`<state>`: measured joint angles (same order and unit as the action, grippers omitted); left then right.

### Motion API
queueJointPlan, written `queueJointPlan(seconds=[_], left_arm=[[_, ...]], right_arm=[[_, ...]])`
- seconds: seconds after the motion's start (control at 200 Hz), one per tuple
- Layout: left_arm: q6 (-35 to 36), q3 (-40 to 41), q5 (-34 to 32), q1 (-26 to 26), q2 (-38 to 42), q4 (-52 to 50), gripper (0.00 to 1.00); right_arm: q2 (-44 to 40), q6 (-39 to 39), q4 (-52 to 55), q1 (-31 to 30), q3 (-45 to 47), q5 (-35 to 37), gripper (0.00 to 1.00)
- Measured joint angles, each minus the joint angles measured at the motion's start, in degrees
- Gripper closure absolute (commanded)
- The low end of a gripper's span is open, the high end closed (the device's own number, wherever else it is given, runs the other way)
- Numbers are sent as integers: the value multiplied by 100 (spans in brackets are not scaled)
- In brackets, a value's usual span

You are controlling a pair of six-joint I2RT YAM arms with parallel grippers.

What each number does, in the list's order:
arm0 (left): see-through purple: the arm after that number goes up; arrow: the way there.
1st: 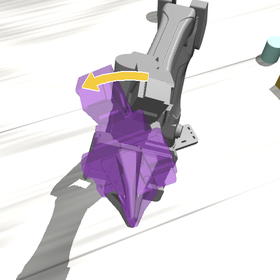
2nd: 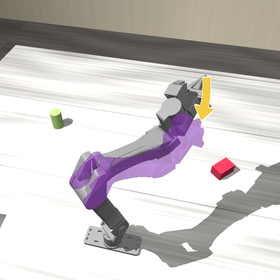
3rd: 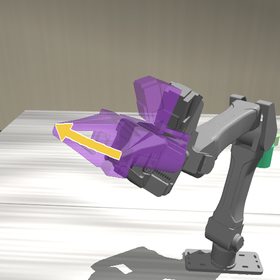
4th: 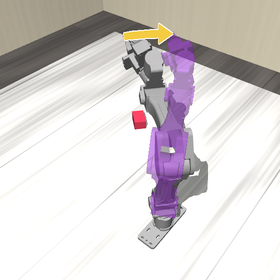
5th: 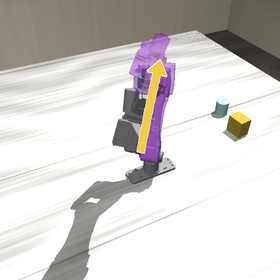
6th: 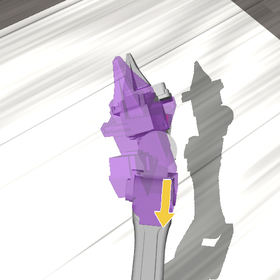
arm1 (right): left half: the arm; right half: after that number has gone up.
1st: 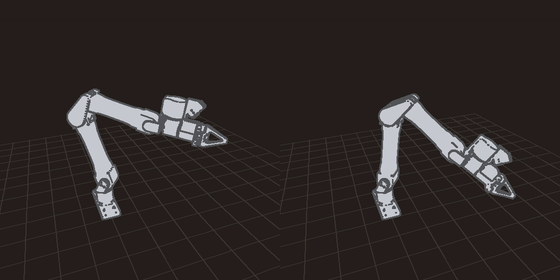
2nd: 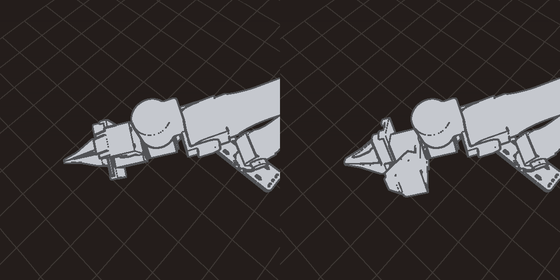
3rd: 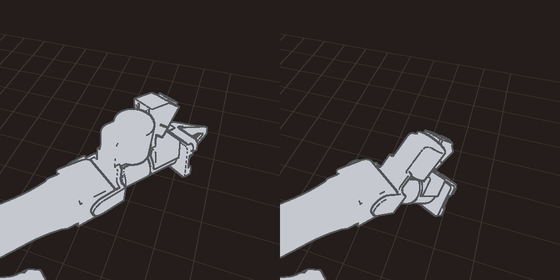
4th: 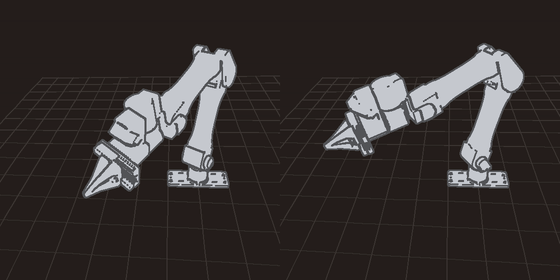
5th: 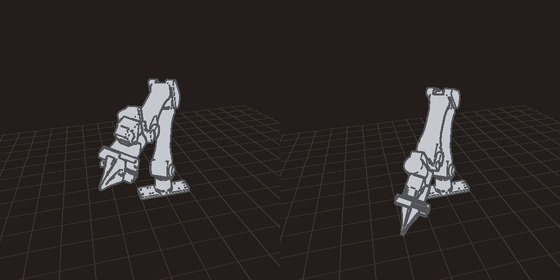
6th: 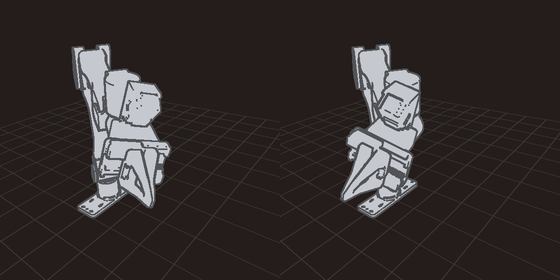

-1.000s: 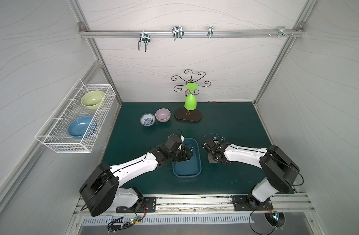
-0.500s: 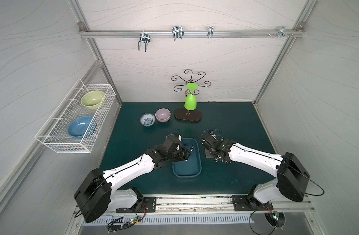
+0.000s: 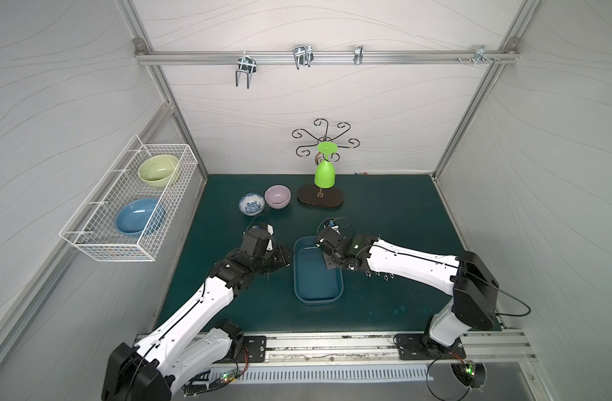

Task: Take out the wing nut from the storage box
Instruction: Adjust the storage box at the center of the board.

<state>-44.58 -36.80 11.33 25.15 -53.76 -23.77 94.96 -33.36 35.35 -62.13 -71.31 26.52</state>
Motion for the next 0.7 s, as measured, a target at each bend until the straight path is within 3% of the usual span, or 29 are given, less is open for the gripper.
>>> queueJointPlan(seconds=[0.15, 0.7], left_arm=[[-166, 409, 44, -157, 0, -208, 100], [-704, 1523, 638, 9, -918, 671, 100]], right_arm=[[160, 44, -7, -120, -107, -87, 69], [173, 68, -22, -13, -37, -144, 69]])
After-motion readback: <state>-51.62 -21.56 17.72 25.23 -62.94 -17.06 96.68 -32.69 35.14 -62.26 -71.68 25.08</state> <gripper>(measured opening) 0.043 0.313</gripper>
